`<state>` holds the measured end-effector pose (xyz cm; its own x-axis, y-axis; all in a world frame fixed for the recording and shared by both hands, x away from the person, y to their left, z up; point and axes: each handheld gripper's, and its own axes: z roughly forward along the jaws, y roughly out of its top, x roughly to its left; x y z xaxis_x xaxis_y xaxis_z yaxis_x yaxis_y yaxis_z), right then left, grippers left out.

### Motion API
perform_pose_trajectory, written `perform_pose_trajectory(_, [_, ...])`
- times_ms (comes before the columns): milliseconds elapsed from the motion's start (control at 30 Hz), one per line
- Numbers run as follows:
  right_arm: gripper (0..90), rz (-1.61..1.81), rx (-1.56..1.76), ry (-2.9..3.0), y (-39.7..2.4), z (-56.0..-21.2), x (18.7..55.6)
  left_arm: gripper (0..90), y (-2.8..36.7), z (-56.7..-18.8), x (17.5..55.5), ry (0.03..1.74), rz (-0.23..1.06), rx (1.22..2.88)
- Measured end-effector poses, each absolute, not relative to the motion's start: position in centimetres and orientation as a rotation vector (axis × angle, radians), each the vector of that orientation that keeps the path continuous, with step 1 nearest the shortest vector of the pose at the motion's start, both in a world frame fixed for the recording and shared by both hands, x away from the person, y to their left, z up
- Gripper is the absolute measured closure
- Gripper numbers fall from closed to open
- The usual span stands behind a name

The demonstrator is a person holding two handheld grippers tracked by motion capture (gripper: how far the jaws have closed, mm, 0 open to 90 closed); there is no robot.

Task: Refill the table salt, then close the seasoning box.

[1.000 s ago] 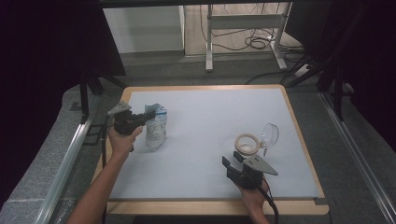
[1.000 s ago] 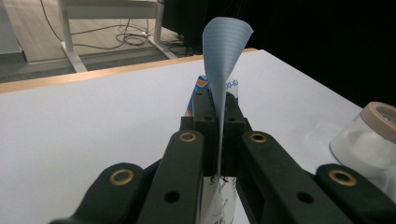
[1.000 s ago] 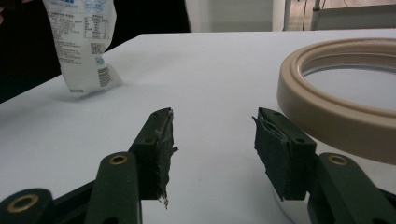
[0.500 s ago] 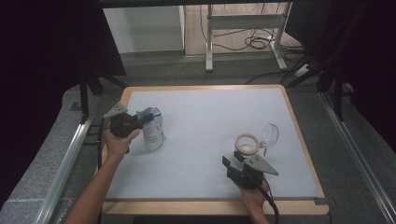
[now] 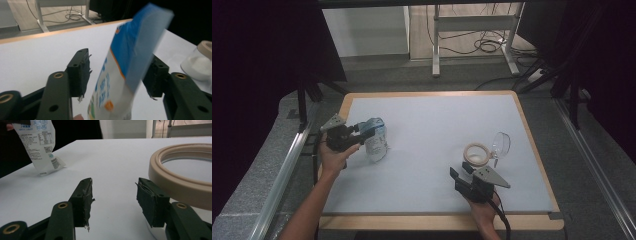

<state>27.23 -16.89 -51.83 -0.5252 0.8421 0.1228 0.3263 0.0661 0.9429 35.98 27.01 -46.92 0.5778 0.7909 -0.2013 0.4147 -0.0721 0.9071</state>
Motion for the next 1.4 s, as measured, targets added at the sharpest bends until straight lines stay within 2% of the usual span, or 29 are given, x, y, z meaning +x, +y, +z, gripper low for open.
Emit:
perform_pose_trajectory(400, [47.1,1.457,1.12,1.891,-17.4,-51.2,26.6,40.2,28.0,-50.1,33.1,1.06,0.416,1.724])
perform_pose_trajectory(467, [49.2,1.455,1.101,1.901,-17.6,-51.1,26.3,39.8,28.0,-50.6,32.6,1.058,0.397,1.731])
perform_pose_trajectory(733, [78.9,1.464,1.034,1.916,-19.2,-50.4,25.3,38.9,27.1,-52.3,31.5,1.055,0.364,1.78])
perform_pose_trajectory(900, [89.1,1.461,1.011,1.916,-20.2,-49.8,25.1,39.0,27.0,-52.8,31.2,1.056,0.346,1.793])
perform_pose_trajectory(1400, [90.0,1.468,1.054,1.787,-25.6,-47.5,24.9,39.6,26.4,-54.4,29.8,1.063,0.325,1.826])
